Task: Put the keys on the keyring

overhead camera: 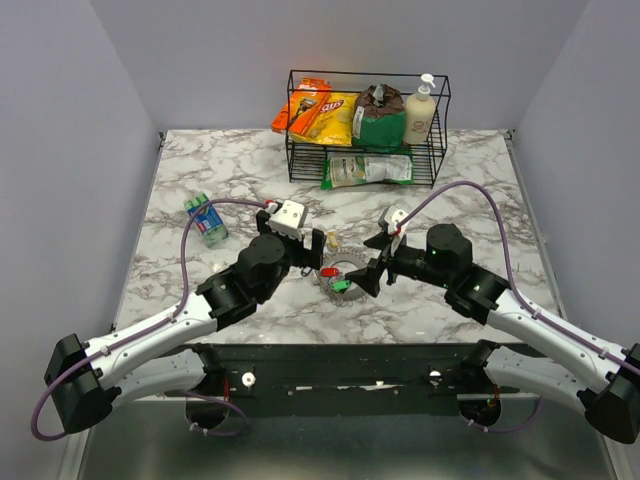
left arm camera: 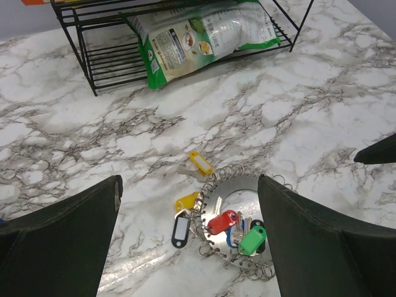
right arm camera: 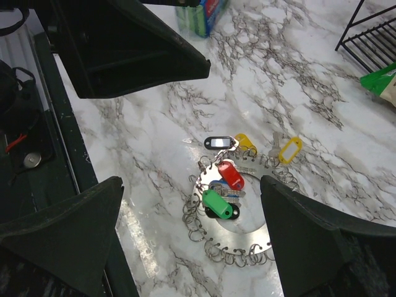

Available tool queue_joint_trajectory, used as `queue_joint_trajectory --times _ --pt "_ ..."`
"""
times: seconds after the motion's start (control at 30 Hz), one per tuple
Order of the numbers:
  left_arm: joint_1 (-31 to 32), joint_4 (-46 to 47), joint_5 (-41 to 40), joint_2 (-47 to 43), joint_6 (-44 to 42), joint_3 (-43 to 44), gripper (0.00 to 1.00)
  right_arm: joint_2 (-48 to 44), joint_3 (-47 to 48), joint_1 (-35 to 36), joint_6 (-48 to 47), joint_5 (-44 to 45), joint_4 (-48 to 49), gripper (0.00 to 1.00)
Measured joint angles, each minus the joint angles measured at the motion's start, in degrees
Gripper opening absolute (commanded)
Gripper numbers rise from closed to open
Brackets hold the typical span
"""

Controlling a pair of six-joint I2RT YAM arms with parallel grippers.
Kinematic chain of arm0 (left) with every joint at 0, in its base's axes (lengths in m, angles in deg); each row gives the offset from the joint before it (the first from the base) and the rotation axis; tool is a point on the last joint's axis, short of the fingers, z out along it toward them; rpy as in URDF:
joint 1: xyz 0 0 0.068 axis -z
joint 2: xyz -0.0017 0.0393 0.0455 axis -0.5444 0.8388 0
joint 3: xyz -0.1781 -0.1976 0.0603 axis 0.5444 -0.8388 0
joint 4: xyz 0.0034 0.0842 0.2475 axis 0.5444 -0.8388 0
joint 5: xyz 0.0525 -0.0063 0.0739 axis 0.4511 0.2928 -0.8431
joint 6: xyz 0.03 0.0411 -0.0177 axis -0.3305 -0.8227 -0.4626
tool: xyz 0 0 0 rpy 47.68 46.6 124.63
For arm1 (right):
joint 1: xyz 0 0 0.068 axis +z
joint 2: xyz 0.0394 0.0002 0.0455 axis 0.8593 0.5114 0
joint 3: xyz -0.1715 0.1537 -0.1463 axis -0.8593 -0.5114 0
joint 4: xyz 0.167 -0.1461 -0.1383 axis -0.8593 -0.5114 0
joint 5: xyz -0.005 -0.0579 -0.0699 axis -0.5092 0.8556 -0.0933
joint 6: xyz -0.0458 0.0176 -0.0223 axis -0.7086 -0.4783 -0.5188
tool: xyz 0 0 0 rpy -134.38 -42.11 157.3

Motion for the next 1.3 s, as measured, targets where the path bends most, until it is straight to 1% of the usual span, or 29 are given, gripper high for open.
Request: queue_joint_trajectory --times 0.17,0.27,0.4,0.53,0.67,0.83,1.03,1.2,1.3 --pt "0.0 0.0 2.3 0.3 -0.6 0.0 0.99 0.5 0.0 0.0 0.2 0.0 0.6 1.0" --pt "0.0 0.0 3.1 2.0 -0.9 0.0 0.99 1.7 0.0 0.0 1.2 0.1 1.3 1.0" --pt "0.0 -0.8 4.0 7.5 -0.6 0.5 0.99 4.3 0.0 0.0 2.8 1.6 1.6 1.0" --pt "-0.9 -2.2 7.3 14.6 0.7 1.9 0.99 7.9 0.5 0.0 5.4 7.1 1.5 1.0" --pt "-4.0 -3.4 11.8 21.2 3.4 3.6 0.99 11.9 2.0 -1.6 9.6 13.8 0.7 1.0" --pt "-9.6 -3.7 17.0 25.3 7.6 3.8 0.99 15.5 3.0 -7.1 14.9 16.9 -0.9 1.0" --pt "-17.7 -0.4 24.0 23.5 12.2 -0.2 0.99 16.3 2.9 -12.3 20.7 20.0 -3.5 1.0" --pt "-23.6 1.3 26.3 16.4 15.3 -5.5 0.99 14.8 2.3 -14.7 24.4 25.2 -3.9 1.0" --pt "-26.3 2.7 26.6 10.3 16.9 -7.9 0.99 13.2 1.9 -15.1 25.6 28.7 -4.6 1.0"
